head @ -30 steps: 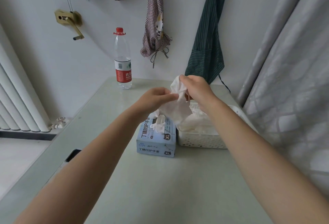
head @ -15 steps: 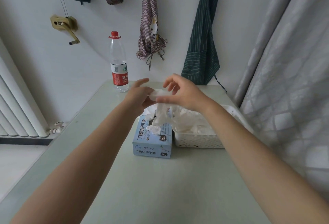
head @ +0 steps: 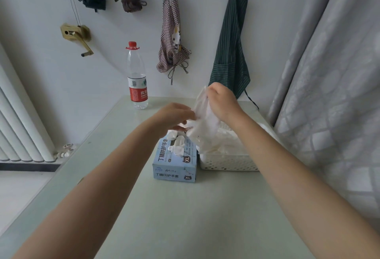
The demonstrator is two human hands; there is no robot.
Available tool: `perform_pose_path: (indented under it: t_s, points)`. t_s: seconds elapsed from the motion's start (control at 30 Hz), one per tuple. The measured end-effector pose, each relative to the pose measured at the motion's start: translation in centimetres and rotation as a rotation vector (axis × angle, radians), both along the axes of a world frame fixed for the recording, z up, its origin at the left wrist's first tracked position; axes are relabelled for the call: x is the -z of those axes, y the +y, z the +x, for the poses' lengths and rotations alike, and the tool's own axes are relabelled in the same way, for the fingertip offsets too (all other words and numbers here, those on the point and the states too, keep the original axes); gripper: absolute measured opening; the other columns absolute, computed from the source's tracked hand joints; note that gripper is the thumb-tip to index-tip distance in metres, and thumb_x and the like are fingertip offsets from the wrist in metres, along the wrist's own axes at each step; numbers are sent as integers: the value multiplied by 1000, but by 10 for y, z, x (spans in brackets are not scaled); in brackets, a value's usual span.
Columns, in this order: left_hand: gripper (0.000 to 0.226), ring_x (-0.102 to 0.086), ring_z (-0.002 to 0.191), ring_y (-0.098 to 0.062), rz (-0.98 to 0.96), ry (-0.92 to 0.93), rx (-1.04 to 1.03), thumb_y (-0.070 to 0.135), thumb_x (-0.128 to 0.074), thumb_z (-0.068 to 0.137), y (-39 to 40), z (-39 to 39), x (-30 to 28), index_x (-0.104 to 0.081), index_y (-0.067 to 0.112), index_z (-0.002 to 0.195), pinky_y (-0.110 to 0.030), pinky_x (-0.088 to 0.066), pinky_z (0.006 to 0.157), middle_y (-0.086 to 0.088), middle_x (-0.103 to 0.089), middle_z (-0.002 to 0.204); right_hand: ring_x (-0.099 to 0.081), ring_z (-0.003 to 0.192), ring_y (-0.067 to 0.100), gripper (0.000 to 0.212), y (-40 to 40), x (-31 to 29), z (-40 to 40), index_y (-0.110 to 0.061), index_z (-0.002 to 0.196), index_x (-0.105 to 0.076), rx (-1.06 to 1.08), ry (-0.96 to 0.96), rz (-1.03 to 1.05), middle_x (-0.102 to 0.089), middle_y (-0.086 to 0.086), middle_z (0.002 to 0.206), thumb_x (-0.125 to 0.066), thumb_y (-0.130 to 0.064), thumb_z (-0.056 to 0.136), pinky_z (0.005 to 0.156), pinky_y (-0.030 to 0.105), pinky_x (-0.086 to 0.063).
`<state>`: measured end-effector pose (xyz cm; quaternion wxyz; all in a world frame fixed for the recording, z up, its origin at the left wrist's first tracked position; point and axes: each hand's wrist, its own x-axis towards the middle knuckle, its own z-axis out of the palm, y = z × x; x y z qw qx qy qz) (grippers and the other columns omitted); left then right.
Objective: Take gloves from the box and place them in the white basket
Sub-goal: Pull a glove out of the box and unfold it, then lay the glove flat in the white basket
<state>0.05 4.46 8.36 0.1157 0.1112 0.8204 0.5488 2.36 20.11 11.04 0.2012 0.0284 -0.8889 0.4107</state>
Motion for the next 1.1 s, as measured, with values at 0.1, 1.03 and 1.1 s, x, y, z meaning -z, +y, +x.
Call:
perform_pose_path:
  t_s: [0.1,1.03,1.1]
  points:
    - [13,-58,92,-18,-38,55,0,28,-72,77,5,3,-2,-75,17,84,-34,-47,92,-4,-68,98,-31,62,16,30,4,-6,0,-15,64,-36,73,24,-178,-36,-1,65,-42,-15,94,56,33,-26]
    - [42,-49,126,-21,-599,545,218,51,-50,95,141,-49,80,-59,24,126,-37,-37,106,0,-54,136,-50,80,26,25,170,115,-44,-8,94,-55,462,-257,108,-60,9,92,-51,-32,98,67,31,-35]
    - [55,-41,135,-20,-706,523,267,61,-43,94,148,-48,87,-50,27,137,-41,-29,111,2,-46,147,-55,85,29,25,180,121,-40,-7,100,-54,499,-242,214,-63,13,99,-50,-31,100,67,32,-35]
